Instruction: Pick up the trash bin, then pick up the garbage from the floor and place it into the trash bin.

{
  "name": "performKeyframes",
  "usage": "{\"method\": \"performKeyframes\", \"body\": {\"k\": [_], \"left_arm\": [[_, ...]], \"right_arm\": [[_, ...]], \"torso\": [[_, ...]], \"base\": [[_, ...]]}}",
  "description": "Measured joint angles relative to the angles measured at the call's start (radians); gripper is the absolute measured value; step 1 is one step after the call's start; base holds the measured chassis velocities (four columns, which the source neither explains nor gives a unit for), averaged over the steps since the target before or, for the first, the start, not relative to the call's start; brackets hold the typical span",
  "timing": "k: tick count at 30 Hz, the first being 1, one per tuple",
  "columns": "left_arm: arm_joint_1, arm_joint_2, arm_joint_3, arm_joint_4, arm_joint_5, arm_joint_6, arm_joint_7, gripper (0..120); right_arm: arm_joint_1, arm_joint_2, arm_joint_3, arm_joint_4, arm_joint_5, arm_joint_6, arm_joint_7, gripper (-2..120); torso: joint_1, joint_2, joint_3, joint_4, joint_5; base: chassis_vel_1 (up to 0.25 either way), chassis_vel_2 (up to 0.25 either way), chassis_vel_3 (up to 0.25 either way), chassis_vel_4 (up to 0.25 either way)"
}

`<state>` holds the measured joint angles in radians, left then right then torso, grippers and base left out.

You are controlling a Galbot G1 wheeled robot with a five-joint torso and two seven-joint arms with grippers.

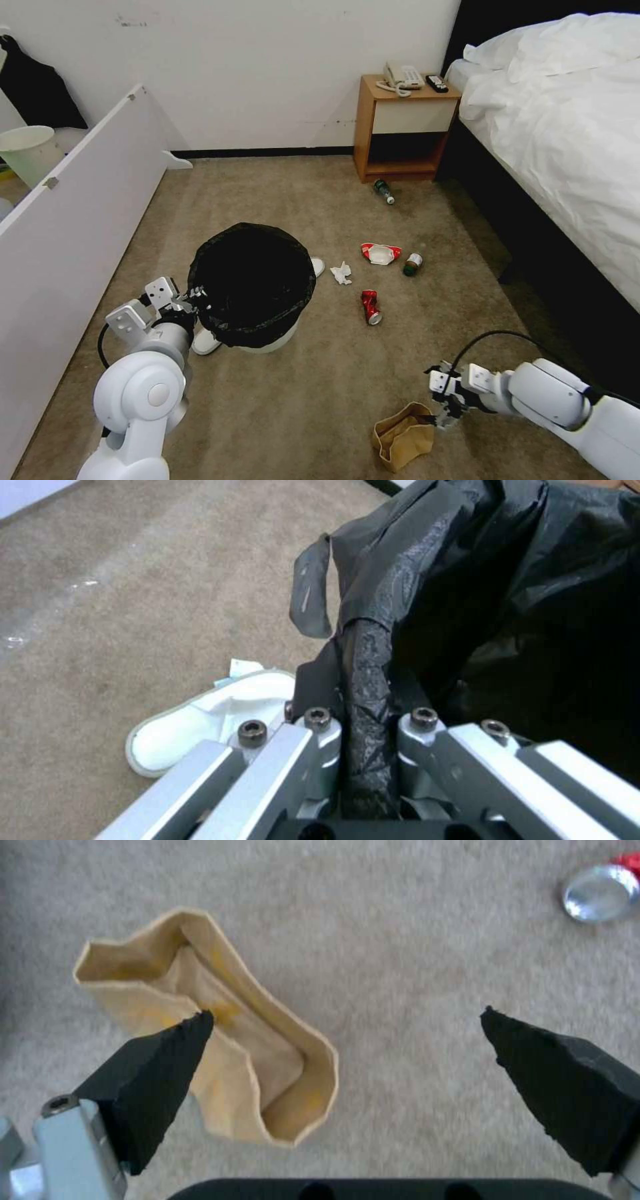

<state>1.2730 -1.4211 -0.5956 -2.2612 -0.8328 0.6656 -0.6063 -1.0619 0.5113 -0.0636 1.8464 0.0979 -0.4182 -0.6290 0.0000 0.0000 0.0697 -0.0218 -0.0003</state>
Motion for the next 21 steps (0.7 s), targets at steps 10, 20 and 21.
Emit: {"method": "performKeyframes", "body": {"k": [10,20,21], "left_arm": [[0.004,-0.003,-0.007,0.004,0.001,-0.004,0.006,4],[0.003,-0.008,-0.005,0.014,0.006,-0.007,0.009,4],[0.002,-0.009,-0.005,0.016,0.006,-0.007,0.009,4]], "right_arm": [[0.072,0.066,-0.113,-0.07,0.002,0.05,-0.003,100],[0.097,0.1,-0.158,-0.109,0.001,0.072,-0.002,100],[0.099,0.104,-0.163,-0.114,0.001,0.073,-0.001,100]], "torso": [[0.0,0.0,0.0,0.0,0.0001],[0.0,0.0,0.0,0.0,0.0003],[0.0,0.0,0.0,0.0001,0.0003]], "base": [[0.0,0.0,0.0,0.0],[0.0,0.0,0.0,0.0],[0.0,0.0,0.0,0.0]]}}
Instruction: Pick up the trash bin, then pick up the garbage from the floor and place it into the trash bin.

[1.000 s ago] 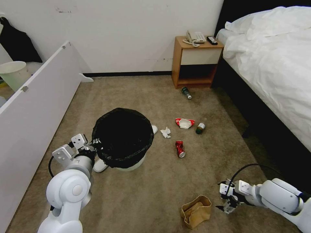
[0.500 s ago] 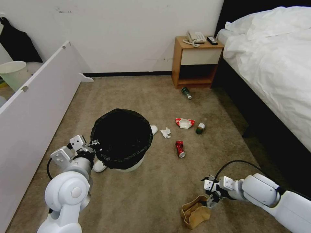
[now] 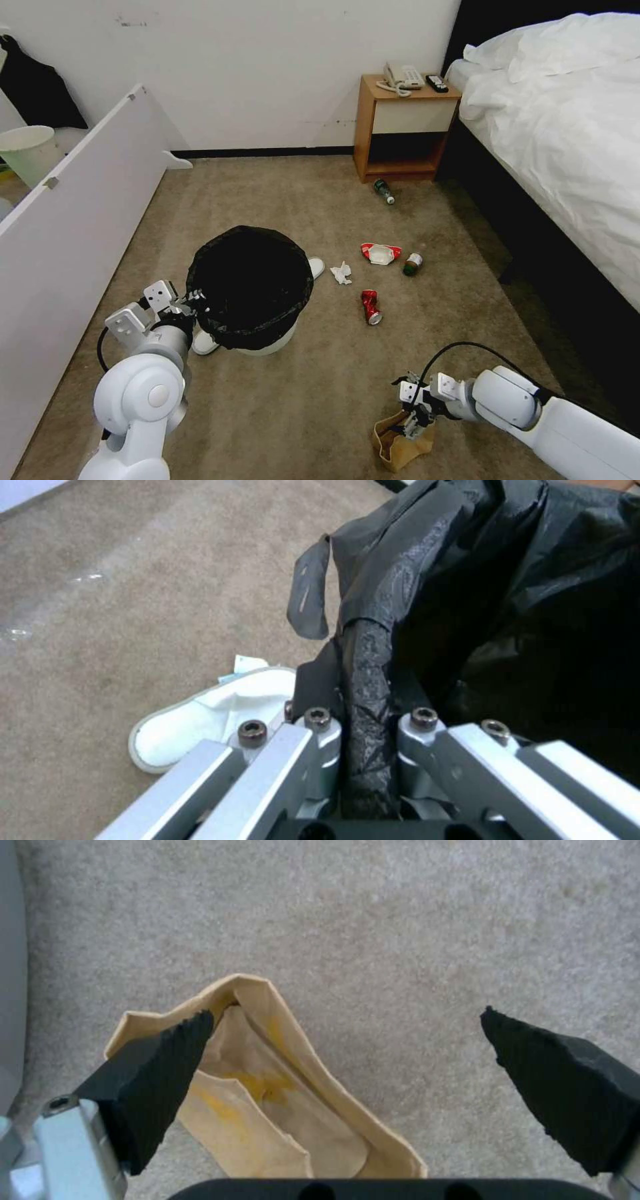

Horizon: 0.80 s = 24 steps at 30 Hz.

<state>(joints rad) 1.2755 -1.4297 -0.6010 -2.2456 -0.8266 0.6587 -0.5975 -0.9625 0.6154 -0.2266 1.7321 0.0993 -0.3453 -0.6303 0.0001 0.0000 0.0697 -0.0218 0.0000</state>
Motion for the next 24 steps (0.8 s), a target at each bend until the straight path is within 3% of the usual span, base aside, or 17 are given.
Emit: {"method": "performKeyframes", "body": {"k": [8,24], "left_arm": [[-0.003,-0.002,0.002,0.007,0.005,-0.002,0.001,4],[0.015,-0.008,0.001,0.007,0.02,-0.01,0.009,4]], "right_arm": [[-0.008,0.011,-0.009,-0.029,-0.004,0.01,0.003,100],[-0.022,0.052,0.02,-0.199,-0.006,0.143,-0.007,100]], "torso": [[0.0,0.0,0.0,0.0,0.0],[0.0,0.0,0.0,0.0,0.0]], "base": [[0.0,0.0,0.0,0.0],[0.0,0.0,0.0,0.0]]}}
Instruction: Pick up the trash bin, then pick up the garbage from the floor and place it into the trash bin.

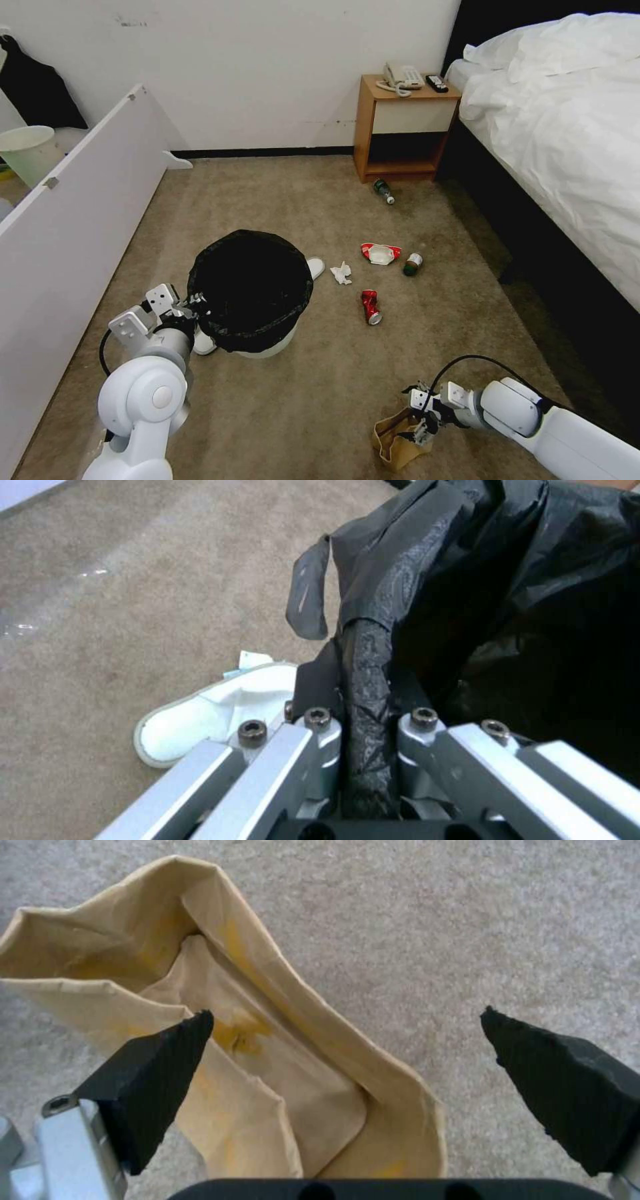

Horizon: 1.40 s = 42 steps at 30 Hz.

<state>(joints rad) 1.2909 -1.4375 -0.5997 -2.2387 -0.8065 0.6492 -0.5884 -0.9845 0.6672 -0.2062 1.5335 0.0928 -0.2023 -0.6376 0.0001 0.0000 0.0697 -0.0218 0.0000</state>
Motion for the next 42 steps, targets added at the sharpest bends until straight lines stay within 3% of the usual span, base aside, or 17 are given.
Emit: {"method": "performKeyframes", "body": {"k": [33,36,42], "left_arm": [[0.022,-0.004,-0.001,-0.008,0.007,-0.005,0.005,4],[0.024,-0.005,0.0,-0.01,0.009,-0.006,0.005,4],[0.029,-0.005,0.003,-0.013,0.011,-0.006,0.005,4]], "right_arm": [[0.03,0.084,-0.033,-0.114,-0.013,0.079,-0.012,100],[0.03,0.086,-0.033,-0.121,-0.019,0.096,-0.013,95],[0.027,0.089,-0.026,-0.129,-0.035,0.121,-0.026,70]], "torso": [[0.0,0.0,0.0,0.0,-0.0001],[0.0,0.0,0.0,0.0,-0.0001],[0.0,0.0,0.0,0.0,-0.0001]], "base": [[0.0,0.0,0.0,0.0],[0.0,0.0,0.0,0.0],[0.0,0.0,0.0,0.0]]}}
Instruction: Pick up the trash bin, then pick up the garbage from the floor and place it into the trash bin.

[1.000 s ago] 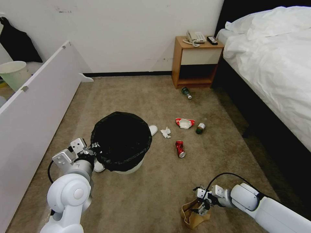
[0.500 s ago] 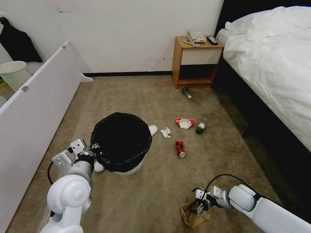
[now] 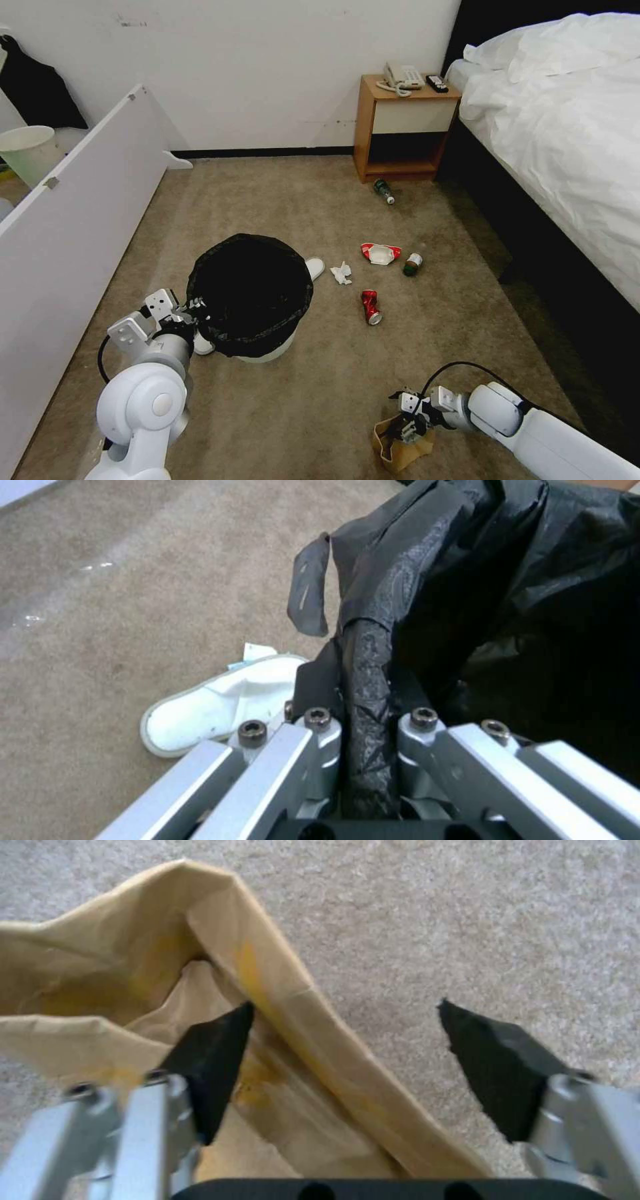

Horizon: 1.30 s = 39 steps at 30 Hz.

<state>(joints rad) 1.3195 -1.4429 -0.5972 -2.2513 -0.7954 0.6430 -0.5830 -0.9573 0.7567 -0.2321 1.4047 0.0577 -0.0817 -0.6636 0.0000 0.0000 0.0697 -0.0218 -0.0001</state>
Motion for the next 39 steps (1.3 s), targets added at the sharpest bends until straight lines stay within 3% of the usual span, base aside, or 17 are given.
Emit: {"method": "performKeyframes", "body": {"k": [20,33,39], "left_arm": [[0.011,-0.003,0.008,-0.005,0.011,-0.004,0.002,4],[0.006,0.001,0.009,-0.005,0.01,-0.005,0.0,4],[-0.013,0.017,0.009,-0.004,0.001,0.003,-0.006,4]], "right_arm": [[-0.018,-0.006,0.021,0.004,0.01,0.022,0.0,0],[-0.019,-0.008,0.031,0.004,0.051,0.03,0.014,0],[-0.047,-0.067,0.113,0.07,0.129,-0.021,0.067,0]], "torso": [[0.0,0.0,0.0,0.0,0.0],[0.0,0.0,0.0,0.0001,0.0002],[0.0,0.0,0.0,-0.0001,0.0001]], "base": [[0.0,0.0,0.0,0.0],[0.0,0.0,0.0,0.0],[0.0,0.0,0.0,0.0]]}}
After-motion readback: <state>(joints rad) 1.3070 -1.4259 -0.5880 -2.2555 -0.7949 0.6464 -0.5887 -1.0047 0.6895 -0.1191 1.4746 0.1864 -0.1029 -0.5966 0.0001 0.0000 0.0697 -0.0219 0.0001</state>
